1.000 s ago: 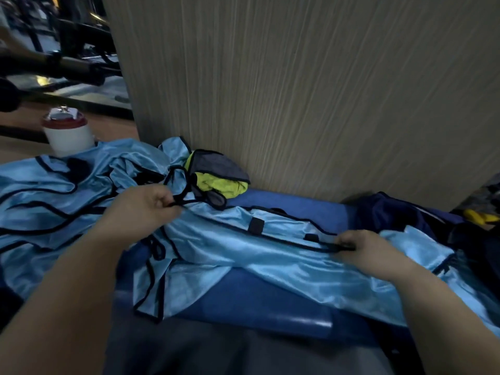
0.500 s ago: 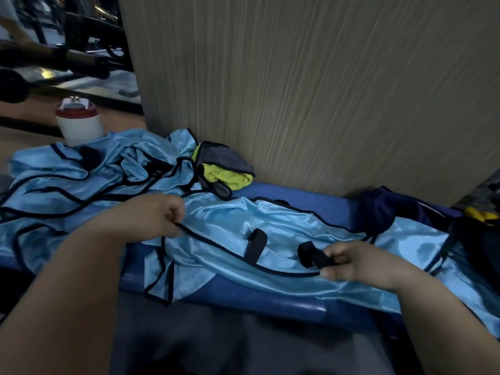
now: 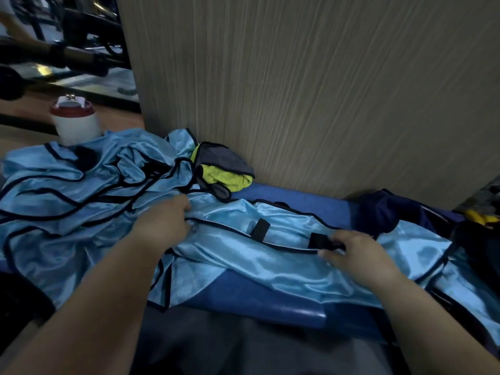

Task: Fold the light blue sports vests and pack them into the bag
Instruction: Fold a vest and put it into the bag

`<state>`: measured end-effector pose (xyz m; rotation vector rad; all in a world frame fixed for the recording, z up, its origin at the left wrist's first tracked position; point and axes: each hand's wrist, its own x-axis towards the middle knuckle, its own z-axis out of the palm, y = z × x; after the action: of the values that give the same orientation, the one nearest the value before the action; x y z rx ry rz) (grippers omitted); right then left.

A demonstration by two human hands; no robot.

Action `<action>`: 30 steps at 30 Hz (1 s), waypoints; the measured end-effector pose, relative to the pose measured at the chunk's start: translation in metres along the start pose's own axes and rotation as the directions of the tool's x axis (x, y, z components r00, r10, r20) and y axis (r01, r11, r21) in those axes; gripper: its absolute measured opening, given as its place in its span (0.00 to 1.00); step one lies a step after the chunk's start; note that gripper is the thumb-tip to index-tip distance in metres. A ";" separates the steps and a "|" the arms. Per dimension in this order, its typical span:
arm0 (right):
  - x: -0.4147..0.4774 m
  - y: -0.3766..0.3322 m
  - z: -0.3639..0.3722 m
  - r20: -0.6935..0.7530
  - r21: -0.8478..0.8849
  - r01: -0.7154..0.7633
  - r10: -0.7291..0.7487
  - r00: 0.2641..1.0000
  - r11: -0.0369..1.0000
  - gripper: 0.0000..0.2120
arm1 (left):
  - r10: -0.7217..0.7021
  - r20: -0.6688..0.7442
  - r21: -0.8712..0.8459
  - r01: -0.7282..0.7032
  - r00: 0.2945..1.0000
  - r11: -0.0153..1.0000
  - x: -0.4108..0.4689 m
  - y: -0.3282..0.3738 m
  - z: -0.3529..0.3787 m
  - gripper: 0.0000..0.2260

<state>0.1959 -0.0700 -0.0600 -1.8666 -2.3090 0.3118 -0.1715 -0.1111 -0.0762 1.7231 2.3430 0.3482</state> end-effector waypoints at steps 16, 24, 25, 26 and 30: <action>-0.001 -0.012 0.020 0.018 -0.154 0.327 -0.328 0.944 0.932 0.23 | 0.468 0.157 0.077 -0.483 0.870 0.872 -0.020 0.071 0.025 0.13; -0.030 0.006 0.037 -0.211 -0.146 0.562 -0.581 0.786 0.814 0.34 | 0.540 0.244 -0.096 -0.534 0.806 0.840 -0.029 0.066 0.022 0.16; -0.034 0.008 0.037 -0.247 -0.175 0.582 -0.607 0.755 0.794 0.36 | 0.527 0.258 -0.129 -0.512 0.810 0.849 -0.031 0.064 0.022 0.18; -0.038 0.009 0.037 -0.286 -0.197 0.599 -0.630 0.722 0.776 0.37 | 0.516 0.271 -0.156 -0.492 0.813 0.857 -0.033 0.063 0.021 0.22; -0.051 0.017 0.047 -0.370 -0.240 0.643 -0.681 0.632 0.727 0.30 | 0.559 0.235 -0.094 -0.553 0.795 0.828 -0.041 0.060 0.015 0.35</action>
<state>0.2106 -0.1199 -0.1089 -0.8318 -2.4775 -0.2876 -0.1003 -0.1315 -0.0705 2.2740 1.6094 0.2174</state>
